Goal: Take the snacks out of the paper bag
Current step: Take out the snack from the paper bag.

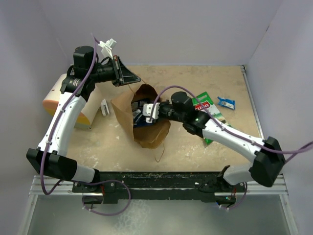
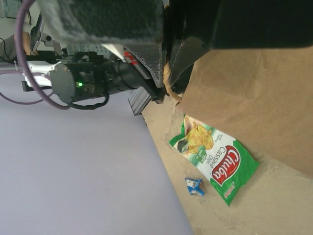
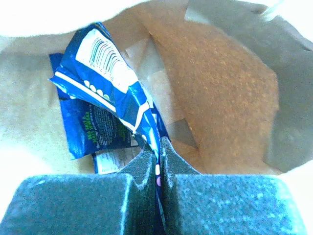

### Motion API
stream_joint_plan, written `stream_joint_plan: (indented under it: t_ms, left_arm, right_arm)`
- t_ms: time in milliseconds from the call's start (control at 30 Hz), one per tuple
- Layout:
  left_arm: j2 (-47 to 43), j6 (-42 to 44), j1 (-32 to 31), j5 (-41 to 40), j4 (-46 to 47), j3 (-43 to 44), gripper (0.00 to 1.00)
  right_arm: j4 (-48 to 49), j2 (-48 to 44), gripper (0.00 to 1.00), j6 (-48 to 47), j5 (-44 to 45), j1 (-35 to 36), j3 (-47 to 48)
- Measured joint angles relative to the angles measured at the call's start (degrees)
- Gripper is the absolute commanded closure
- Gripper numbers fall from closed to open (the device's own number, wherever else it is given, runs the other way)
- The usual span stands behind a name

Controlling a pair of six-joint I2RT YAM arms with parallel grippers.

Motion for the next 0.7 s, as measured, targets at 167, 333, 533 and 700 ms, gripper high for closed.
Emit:
stream_joint_plan:
  t_ms: [167,333,533,700]
  left_arm:
    - [0.0,0.0,0.0,-0.13,0.02,0.0,1.0]
    - [0.02,0.0,0.0,-0.17,0.04,0.0,1.0]
    - [0.33,0.0,0.0,-0.35,0.04,0.0,1.0]
    - [0.79,0.0,0.0,-0.42,0.04,0.0,1.0]
  right_arm:
    - [-7.82,-8.2,1.0,4.42,-2.86,0.02,-0.15]
    - [-15.61,-15.13,1.0,12.35,-3.26,0.0,0.11]
    - [-20.74,-21.75,1.0,24.0,-1.68,0.0,4.28]
    - [-19.58,-26.18,1.0,31.54,5.55,0.0,9.05]
